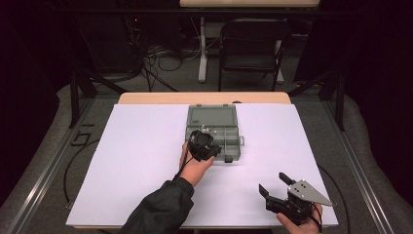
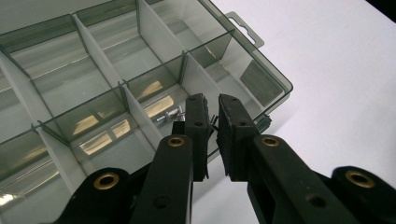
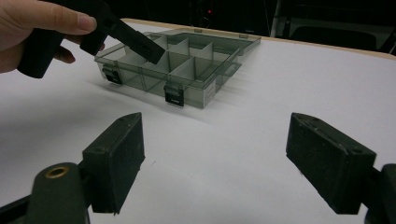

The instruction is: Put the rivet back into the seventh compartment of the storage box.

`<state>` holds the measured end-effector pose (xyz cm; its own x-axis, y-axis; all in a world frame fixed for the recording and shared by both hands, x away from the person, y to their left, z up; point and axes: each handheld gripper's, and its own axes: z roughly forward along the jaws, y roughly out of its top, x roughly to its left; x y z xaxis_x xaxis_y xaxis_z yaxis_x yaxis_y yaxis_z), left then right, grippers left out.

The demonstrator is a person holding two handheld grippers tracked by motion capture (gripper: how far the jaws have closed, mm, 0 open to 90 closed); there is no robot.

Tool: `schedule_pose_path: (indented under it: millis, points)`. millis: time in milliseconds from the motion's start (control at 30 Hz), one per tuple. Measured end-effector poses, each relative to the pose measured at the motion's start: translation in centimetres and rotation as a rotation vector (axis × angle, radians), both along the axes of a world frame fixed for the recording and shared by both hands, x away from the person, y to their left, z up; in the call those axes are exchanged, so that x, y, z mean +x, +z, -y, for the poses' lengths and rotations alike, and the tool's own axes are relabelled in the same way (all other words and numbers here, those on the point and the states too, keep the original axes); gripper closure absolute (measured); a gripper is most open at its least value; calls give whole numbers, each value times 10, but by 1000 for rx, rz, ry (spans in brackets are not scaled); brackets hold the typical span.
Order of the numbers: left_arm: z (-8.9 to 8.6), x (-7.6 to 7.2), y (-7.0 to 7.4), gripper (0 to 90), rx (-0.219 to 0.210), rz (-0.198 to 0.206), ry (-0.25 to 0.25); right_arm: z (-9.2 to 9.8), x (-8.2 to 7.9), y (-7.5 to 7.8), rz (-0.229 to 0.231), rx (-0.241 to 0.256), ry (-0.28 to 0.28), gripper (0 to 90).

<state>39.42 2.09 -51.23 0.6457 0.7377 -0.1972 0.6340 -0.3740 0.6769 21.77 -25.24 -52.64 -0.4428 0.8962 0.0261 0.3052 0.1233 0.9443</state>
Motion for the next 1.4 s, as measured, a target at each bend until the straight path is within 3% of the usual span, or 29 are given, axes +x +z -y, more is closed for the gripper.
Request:
schedule_pose_path:
  millis: [167, 300, 533, 800, 933, 1100, 1367, 1400]
  points:
    - [-1, 0, 0, 817, -2, -5, 4, 0, 0, 0, -1, 1, 0, 191]
    - [-1, -1, 1, 730, -20, -3, 8, 0, 0, 0, -2, -1, 0, 191]
    - [-5, -9, 9, 626, -75, 26, -4, 1, 0, 0, 0, -1, -1, 191]
    - [-17, -21, 15, 529, -74, 86, -37, 0, 0, 0, -4, -1, -3, 191]
    - [-33, -33, 17, 502, -94, 115, -41, 0, 0, 0, -6, -1, -5, 191]
    - [-46, -44, 17, 479, -91, 128, -49, 0, 0, -1, -2, 2, -3, 191]
    - [-80, -66, 16, 454, -105, 158, -42, 0, 0, -1, -4, -4, -2, 191]
    - [-90, -73, 15, 452, -96, 176, -34, 0, 0, -1, -5, -5, -2, 191]
